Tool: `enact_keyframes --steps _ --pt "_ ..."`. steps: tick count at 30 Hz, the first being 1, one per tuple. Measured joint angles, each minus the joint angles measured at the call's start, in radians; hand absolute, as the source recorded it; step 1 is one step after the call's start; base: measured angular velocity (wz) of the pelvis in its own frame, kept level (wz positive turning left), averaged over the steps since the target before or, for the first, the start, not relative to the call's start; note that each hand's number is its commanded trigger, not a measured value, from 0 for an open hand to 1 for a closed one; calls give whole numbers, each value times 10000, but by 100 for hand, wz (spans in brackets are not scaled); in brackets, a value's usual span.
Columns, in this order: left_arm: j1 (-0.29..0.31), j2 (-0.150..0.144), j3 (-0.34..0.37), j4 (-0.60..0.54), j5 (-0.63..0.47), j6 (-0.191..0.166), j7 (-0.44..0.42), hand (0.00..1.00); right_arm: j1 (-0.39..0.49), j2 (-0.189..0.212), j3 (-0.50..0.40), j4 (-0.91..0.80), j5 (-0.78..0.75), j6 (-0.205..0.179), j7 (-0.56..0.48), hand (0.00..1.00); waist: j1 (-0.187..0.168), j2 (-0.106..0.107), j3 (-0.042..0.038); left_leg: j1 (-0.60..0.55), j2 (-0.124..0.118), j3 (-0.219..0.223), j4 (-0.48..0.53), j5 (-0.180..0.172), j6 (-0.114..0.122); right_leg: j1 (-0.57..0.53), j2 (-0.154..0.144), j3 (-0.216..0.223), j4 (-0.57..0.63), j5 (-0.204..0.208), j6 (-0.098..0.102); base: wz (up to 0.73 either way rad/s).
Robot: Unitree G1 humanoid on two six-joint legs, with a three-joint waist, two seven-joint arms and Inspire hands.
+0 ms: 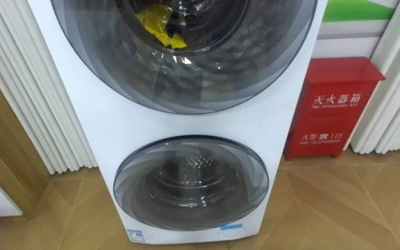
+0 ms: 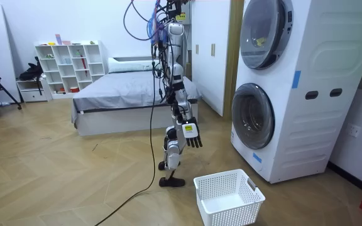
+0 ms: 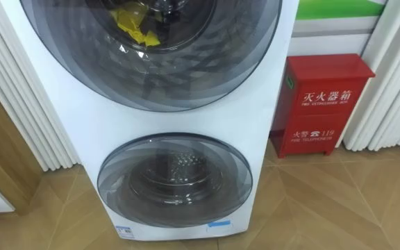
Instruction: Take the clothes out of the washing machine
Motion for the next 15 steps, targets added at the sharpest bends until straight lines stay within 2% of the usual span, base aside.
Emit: enact_keyframes --steps 7,15 --pt "-2 -11 -7 -21 10 -1 81 0 -13 9 28 -36 218 0 137 0 -8 -26 -24 5 -1 -11 3 0 0 16 -1 -34 4 -1 1 0" --pt "-13 4 80 -22 311 -1 -16 0 -2 20 6 8 203 3 273 0 -15 -28 -5 -11 -8 -23 3 0 0 27 -3 -30 -9 -5 7 0"
